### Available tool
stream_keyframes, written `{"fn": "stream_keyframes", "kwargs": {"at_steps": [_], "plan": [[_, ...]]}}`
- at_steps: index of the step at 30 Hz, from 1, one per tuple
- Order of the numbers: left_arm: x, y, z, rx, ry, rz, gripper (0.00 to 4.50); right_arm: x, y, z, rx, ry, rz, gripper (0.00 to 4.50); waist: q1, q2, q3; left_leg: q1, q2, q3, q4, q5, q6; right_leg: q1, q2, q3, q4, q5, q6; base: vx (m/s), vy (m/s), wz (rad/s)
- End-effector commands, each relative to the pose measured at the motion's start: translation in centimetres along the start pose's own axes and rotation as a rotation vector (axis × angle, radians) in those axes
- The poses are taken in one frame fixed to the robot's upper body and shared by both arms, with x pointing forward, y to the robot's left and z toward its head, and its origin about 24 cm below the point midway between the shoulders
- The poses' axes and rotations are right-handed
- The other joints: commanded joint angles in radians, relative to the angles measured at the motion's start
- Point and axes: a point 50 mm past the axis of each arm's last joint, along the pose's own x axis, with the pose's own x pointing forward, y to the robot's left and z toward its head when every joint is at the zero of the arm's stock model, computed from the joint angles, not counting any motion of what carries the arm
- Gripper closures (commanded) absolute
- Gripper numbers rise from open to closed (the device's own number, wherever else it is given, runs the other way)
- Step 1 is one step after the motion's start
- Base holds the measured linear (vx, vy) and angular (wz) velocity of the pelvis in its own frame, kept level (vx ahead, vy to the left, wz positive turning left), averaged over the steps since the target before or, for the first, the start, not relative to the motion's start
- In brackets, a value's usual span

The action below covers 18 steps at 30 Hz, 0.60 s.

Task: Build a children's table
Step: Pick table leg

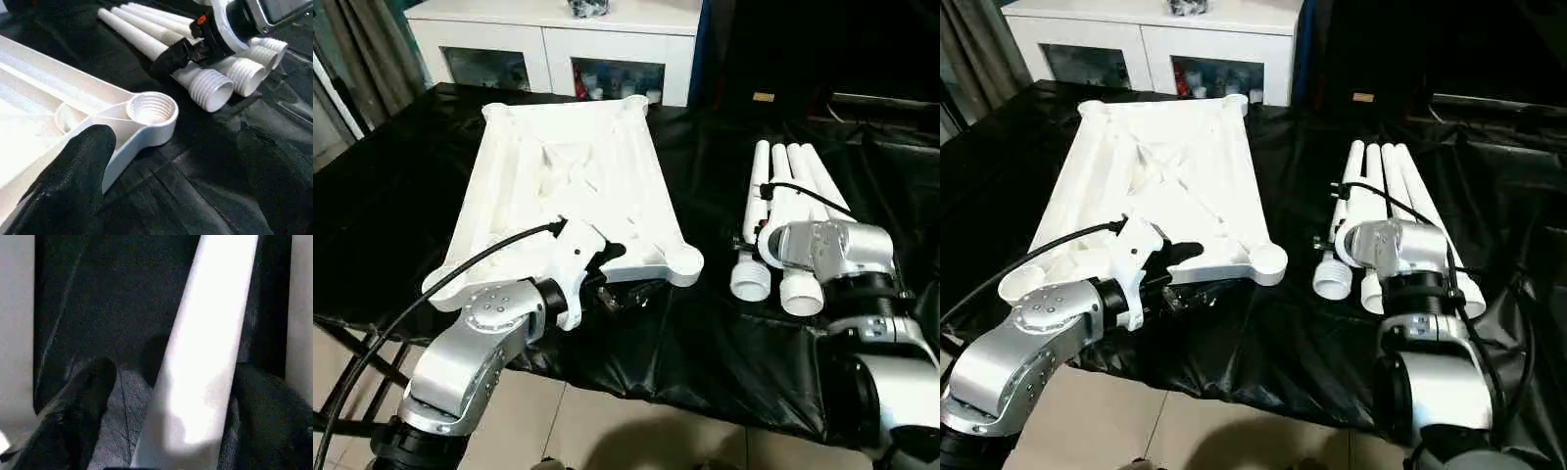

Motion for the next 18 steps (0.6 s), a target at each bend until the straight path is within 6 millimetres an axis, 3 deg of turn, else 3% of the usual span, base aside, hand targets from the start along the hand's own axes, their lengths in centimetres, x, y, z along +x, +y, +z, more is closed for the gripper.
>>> {"fn": "stream_keyframes", "kwargs": {"at_steps": [1,18], "plan": [[0.0,-0.4,0.5,0.023,0.001,-0.027,0.00,0.1,0.1,0.2,0.006,0.015,0.005,0.67,0.002,-0.015,-0.073,0.007,-0.038,0.055,-0.072,-0.076,0.005,0.067,0.045,-0.029,-0.046,-0.074,-0.241,0.000,0.000,0.00],[-0.1,0.9,-0.1,0.131,0.100,0.070,0.00,0.6,-0.2,0.2,0.050,-0.005,0.030,2.02,-0.001,-0.018,-0.071,0.007,-0.038,0.057,-0.072,-0.097,0.006,0.064,0.045,-0.030,-0.049,-0.110,-0.237,0.000,0.000,0.00]]}}
